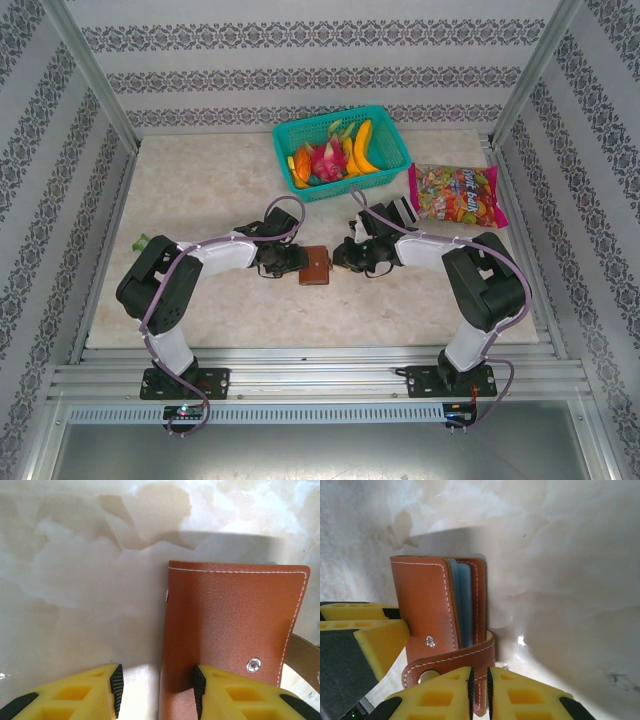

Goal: Put the credit cards into the card holder
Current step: Close the button on the card holder.

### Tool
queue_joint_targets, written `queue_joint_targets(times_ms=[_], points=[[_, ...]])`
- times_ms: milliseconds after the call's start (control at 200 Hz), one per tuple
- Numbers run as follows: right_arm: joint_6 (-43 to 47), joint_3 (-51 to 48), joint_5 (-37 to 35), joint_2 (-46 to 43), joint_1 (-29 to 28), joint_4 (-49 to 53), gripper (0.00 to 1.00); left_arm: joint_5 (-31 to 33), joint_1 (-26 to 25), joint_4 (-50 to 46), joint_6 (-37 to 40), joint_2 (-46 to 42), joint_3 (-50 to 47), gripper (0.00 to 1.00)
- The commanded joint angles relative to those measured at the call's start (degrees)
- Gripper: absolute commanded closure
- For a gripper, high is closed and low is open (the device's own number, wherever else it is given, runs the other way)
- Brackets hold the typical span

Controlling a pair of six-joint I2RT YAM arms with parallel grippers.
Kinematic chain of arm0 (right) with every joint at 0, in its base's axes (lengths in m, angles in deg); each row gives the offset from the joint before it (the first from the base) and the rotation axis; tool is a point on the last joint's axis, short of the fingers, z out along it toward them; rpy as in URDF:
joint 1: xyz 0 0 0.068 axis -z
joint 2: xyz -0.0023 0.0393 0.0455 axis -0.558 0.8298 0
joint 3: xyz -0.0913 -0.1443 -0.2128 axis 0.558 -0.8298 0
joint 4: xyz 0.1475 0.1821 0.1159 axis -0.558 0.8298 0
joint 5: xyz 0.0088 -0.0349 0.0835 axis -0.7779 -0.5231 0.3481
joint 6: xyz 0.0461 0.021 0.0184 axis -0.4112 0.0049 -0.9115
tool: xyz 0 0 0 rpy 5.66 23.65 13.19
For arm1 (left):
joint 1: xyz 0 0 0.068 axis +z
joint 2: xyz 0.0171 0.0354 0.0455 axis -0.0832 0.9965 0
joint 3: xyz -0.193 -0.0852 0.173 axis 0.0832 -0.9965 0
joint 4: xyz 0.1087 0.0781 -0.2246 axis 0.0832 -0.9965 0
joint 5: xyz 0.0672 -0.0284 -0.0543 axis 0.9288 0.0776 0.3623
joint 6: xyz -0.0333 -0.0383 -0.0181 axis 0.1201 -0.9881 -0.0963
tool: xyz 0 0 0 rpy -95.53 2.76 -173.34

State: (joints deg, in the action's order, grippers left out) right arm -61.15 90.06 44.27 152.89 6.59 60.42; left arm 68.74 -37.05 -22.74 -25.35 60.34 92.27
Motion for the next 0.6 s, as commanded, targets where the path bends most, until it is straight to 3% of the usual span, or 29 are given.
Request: queue_joint_targets(times_ms=[0,595], points=[[0.95,2.55,1.92,1.48,-0.78,-0.8,0.83,0.38,-1.65,-0.51,-0.28,2.35,-0.73,0.56],[2.02,7.07,3.32,6.02,-2.74,0.8,0.85,-0.83,-1.83,1.54,-1.17,2.68,-1.18,0.56]])
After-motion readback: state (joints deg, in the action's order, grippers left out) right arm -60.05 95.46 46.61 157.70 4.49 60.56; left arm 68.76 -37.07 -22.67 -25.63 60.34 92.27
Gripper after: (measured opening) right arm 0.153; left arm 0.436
